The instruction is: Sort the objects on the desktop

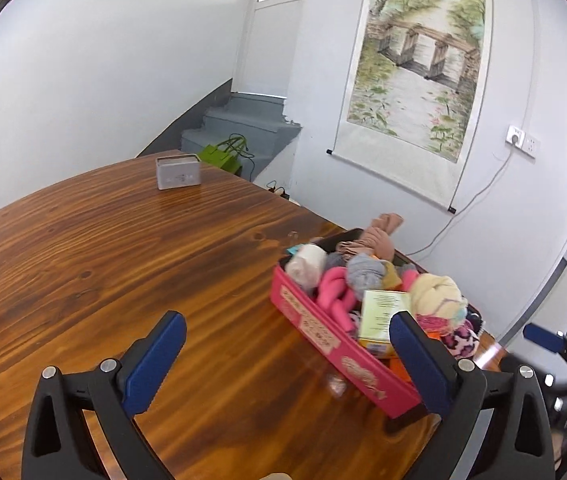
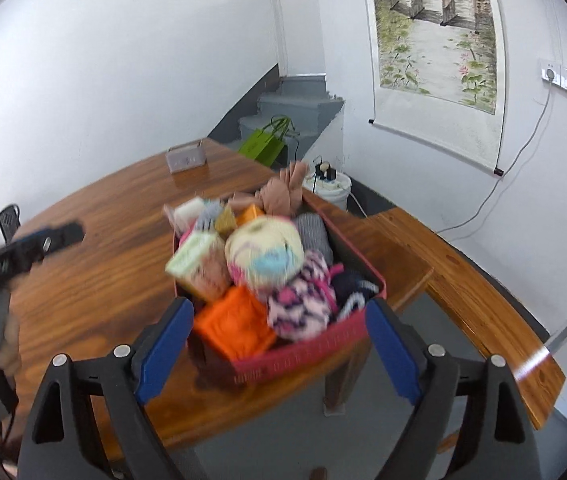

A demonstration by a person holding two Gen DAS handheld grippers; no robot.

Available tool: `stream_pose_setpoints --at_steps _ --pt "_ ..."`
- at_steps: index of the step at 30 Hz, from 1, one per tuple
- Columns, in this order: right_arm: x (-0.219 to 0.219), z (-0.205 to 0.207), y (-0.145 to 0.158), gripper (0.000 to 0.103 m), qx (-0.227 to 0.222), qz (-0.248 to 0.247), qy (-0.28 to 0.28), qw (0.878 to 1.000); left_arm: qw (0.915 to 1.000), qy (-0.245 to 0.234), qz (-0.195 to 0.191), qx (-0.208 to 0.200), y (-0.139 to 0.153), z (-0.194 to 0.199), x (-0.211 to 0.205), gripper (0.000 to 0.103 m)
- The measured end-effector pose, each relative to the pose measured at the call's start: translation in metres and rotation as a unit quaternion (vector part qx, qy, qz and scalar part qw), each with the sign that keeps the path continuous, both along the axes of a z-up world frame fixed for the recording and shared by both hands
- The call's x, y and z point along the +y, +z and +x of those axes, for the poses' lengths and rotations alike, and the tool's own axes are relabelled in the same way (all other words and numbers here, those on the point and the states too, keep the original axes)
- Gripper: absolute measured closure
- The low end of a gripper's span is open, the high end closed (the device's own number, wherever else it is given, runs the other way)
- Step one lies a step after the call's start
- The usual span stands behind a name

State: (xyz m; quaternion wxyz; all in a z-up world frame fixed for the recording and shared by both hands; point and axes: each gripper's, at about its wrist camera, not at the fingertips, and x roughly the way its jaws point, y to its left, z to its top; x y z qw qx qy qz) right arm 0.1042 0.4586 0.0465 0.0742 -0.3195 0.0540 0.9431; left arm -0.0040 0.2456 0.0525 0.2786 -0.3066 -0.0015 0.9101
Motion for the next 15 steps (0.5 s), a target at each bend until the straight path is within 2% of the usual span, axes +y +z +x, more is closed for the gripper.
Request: stream_pose_setpoints --at_steps 5,8,10,15 --pt "-0.008 0.017 -0.013 0.012 -0.009 0.041 -0.006 0.999 0.9999 -0.016 -0.002 -0.005 -0.001 0.016 0.023 0.0" --pt "-0.005 0.02 -0.019 0.012 -0.013 0.045 -0.014 0.999 0.9996 -0.019 -0.019 -0.008 -0.004 0.025 0.035 0.0" --pt "0.0 0.022 -0.023 0.012 -0.015 0.038 -0.023 0.999 0.999 -0.023 -0.031 -0.022 -0.008 0.027 0.042 0.0" --pt "0.015 0.025 -0.03 0.012 -0.016 0.0 -0.035 0.999 0.9964 -0.037 -0.031 -0.069 -0.022 0.025 0.051 0.0"
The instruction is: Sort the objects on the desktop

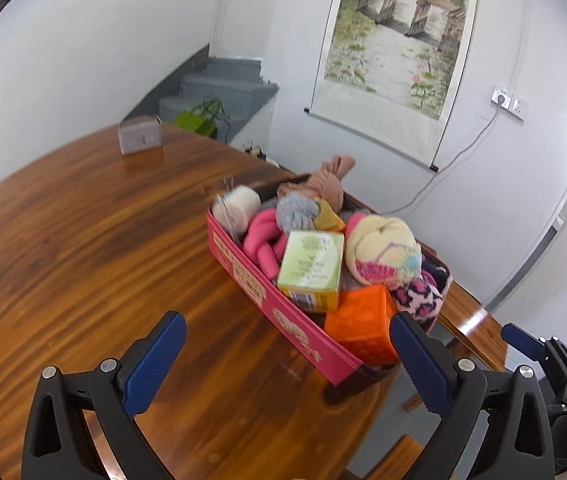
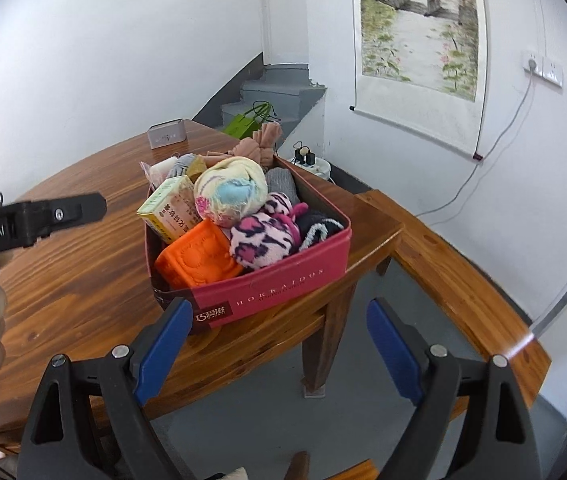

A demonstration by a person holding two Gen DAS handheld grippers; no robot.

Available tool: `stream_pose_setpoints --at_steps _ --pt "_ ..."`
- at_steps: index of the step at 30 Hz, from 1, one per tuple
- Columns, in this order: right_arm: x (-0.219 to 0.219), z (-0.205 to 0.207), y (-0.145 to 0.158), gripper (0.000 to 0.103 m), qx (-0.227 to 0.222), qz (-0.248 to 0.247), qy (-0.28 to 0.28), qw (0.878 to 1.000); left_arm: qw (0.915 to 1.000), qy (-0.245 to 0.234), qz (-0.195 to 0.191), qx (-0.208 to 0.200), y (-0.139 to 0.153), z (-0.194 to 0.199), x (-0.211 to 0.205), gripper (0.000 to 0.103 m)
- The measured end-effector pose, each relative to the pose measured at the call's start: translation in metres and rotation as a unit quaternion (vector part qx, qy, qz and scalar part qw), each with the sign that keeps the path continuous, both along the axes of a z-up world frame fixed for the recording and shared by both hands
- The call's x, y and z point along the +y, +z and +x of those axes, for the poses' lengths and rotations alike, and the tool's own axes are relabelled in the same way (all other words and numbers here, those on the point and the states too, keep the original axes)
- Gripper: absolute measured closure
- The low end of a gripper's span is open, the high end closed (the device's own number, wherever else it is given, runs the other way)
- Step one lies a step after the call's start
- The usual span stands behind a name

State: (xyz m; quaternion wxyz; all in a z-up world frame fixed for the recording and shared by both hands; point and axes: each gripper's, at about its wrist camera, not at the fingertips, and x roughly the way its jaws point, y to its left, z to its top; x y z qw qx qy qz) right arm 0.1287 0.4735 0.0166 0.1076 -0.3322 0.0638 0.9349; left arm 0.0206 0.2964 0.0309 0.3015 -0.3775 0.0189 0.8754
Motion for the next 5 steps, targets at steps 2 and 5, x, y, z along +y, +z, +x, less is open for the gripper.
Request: stream_pose_setpoints --at_steps 2,5 --pt "0.002 0.002 -0.002 0.012 0.001 -0.006 -0.003 1.0 1.0 -0.005 0.002 0.003 -0.003 0.003 0.001 0.0" --pt "0.004 0.005 -0.004 0.012 0.002 -0.011 -0.004 1.0 0.9992 -0.012 -0.007 0.038 0.0 0.013 0.004 0.0"
